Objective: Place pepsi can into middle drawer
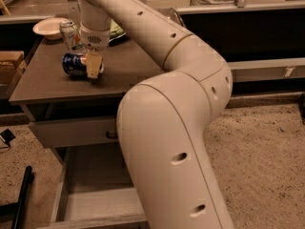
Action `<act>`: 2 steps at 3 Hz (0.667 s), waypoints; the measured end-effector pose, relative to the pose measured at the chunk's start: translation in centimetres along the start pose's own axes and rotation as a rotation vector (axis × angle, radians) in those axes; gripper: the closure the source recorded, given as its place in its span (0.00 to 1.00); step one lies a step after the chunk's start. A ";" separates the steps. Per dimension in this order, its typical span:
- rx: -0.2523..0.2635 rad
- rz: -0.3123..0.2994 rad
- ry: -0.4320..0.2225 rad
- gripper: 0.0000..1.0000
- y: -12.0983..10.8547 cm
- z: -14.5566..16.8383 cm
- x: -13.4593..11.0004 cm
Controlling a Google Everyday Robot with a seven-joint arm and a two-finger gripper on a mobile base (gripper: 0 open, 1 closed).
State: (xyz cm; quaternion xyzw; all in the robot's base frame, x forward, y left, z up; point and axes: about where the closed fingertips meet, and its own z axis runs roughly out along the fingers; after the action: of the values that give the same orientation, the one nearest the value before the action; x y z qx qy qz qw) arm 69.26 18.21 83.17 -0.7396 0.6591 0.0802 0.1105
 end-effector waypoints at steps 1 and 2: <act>-0.025 -0.064 -0.162 0.93 2.8 -3.0 0.2; -0.030 -0.147 -0.297 1.00 7.9 -6.0 1.8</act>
Offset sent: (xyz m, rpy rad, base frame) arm -0.1663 -0.1663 0.0056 0.3486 0.1260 0.1952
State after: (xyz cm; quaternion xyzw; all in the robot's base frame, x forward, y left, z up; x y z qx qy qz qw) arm 61.49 14.00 88.01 -0.7673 0.5785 0.1902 0.2011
